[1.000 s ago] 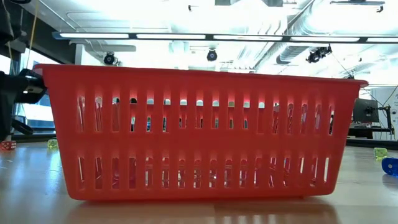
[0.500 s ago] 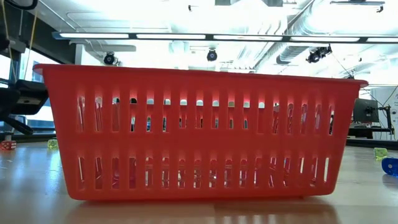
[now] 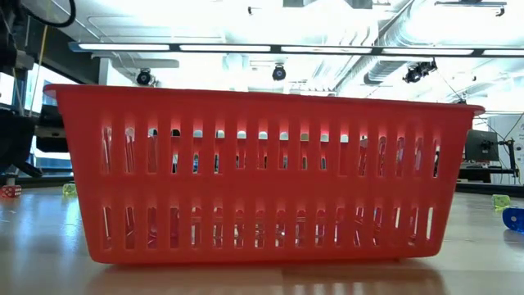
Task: Pick & Place Dice
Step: Put the orange dice into the red bin
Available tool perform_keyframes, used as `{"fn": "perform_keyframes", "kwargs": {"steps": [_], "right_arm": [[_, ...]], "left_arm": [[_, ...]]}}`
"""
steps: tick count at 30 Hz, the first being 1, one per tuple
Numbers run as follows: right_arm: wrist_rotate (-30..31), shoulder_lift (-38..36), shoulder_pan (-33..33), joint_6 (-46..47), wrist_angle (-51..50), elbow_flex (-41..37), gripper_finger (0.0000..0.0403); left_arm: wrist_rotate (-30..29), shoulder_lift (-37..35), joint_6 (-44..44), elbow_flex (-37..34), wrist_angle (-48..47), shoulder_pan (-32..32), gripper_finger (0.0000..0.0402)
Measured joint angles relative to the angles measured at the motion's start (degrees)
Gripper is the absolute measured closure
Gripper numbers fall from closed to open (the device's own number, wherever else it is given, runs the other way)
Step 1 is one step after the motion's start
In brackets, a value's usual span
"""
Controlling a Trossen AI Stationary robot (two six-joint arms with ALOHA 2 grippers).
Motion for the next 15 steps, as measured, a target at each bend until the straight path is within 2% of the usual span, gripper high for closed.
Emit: {"fn": "perform_keyframes", "kwargs": {"steps": [11, 15], "right_arm": [[0.0, 0.0, 0.0, 1.3, 0.0, 0.0, 0.0239], [0.0, 0.0, 0.0, 1.6, 0.0, 0.0, 0.0239]], "left_arm": [[0.9, 0.1, 5.2, -0.5, 2.8, 1.3, 0.0239], [3.7, 2.6, 6.5, -0.5, 5.3, 2.1, 0.0239]]}}
